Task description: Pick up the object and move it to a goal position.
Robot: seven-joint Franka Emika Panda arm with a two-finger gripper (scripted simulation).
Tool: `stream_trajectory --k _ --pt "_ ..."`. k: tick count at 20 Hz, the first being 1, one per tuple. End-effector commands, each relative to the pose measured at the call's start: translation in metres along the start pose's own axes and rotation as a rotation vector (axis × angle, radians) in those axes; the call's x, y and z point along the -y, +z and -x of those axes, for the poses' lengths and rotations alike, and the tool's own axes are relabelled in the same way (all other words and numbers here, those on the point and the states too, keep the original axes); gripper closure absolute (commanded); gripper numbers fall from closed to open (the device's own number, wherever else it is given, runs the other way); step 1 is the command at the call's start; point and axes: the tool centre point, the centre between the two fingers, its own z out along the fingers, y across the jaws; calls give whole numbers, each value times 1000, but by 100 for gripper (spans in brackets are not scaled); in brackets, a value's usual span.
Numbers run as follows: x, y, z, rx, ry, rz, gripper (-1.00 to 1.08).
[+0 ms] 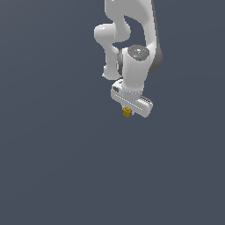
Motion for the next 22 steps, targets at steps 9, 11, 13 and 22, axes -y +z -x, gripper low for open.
stream_trajectory --k 9,11,13,22 --pt "44 -100 1 0 0 0 108" --pt "50 -115 1 0 0 0 108" --pt "56 -127 1 0 0 0 108" --pt "73 -159 0 1 -1 -1 108"
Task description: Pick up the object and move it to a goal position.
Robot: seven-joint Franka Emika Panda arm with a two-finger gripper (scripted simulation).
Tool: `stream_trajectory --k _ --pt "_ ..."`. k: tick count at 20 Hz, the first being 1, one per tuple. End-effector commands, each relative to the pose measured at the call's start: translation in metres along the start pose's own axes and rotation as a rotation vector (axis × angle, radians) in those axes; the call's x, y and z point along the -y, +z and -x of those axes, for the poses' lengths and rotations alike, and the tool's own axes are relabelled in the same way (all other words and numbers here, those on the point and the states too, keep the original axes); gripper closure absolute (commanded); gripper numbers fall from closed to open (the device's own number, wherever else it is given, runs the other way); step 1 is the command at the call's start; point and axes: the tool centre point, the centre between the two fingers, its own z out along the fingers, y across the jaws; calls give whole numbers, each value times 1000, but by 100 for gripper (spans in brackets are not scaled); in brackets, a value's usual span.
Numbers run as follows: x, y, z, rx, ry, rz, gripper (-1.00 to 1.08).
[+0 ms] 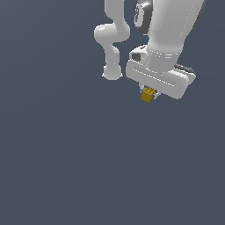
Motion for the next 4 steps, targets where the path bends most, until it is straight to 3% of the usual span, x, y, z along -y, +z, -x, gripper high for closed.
stream_trajectory --k 1,4 --pt "2 -5 0 0 0 0 108" --pt "3 -7 0 0 0 0 108"
